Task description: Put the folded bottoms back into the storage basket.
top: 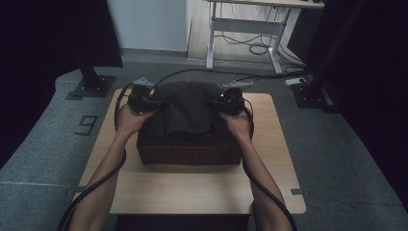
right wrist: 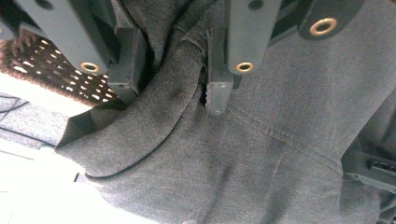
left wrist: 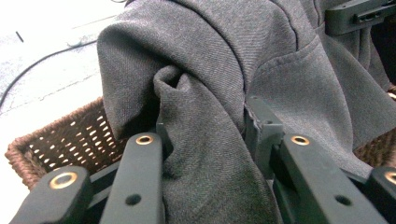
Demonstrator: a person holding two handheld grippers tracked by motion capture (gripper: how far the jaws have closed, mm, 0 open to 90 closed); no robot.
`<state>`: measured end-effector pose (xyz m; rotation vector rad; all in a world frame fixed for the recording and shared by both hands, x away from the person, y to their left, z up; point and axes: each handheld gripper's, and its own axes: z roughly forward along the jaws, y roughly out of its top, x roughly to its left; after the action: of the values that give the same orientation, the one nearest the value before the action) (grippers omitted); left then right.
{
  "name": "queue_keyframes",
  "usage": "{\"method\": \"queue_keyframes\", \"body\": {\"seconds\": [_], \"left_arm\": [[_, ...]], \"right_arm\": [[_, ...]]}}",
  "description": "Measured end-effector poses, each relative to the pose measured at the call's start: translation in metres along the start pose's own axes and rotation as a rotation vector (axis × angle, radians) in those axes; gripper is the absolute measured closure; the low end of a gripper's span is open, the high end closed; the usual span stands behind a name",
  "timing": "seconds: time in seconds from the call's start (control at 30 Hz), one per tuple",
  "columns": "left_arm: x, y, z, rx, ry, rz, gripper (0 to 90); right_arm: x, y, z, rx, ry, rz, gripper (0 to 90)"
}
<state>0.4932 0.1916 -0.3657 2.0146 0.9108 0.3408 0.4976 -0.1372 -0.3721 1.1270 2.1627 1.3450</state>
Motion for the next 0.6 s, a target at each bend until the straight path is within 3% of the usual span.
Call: {"method": "queue_keyframes", "body": {"seconds": [0.33,0.6], "left_arm": [[0.000,-0.015,0.019,0.050,0.009,0.009,64.3],[-0.014,-0.020,0.043,0.093,-0.019,0.025,64.6]], "right_arm": [[-0.001,-0.026,0.012,0.045,0.001,0.037,64.3],[-0.015,-0.042,0.004,0.084,-0.019,0.068,64.3]]}}
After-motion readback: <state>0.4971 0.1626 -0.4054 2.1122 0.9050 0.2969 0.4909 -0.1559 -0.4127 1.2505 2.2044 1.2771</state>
